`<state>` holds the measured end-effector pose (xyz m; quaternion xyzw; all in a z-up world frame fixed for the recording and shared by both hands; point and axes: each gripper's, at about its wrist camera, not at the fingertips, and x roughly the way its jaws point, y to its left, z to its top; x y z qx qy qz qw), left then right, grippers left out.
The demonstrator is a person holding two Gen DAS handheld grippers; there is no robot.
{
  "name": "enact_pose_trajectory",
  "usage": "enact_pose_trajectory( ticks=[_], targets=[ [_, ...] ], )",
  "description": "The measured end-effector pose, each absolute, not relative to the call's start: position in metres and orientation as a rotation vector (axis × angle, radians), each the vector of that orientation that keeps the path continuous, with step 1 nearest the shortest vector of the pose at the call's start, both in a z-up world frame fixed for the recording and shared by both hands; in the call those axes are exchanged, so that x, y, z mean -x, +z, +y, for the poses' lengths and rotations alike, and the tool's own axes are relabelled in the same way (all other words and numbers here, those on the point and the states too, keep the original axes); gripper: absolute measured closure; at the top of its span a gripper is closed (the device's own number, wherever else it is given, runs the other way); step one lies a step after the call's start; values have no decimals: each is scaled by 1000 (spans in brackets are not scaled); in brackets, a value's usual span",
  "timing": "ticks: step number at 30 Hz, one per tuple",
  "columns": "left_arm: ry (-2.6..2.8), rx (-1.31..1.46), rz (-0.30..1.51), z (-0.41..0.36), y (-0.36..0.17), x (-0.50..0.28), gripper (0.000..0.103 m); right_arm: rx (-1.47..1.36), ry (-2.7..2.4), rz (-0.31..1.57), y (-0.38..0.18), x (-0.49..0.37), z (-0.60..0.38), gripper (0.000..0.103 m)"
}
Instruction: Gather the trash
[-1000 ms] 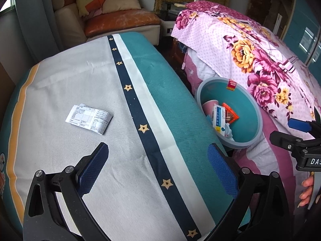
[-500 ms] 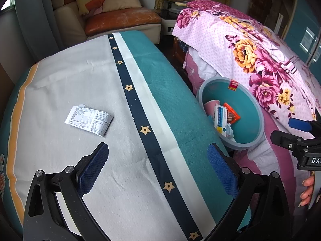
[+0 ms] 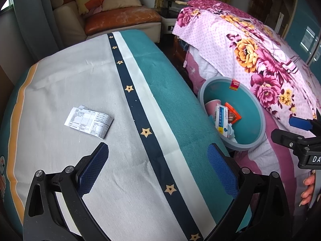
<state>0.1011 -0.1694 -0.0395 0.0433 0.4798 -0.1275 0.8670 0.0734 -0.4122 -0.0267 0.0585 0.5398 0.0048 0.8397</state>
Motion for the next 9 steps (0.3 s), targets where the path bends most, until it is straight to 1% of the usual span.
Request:
enact_pose_trajectory(
  ticks=[9],
  targets=[
    [-281,-90,1033,-171,-45,-105,4,-124,9,1139,-26,-74,-413,7]
  ],
)
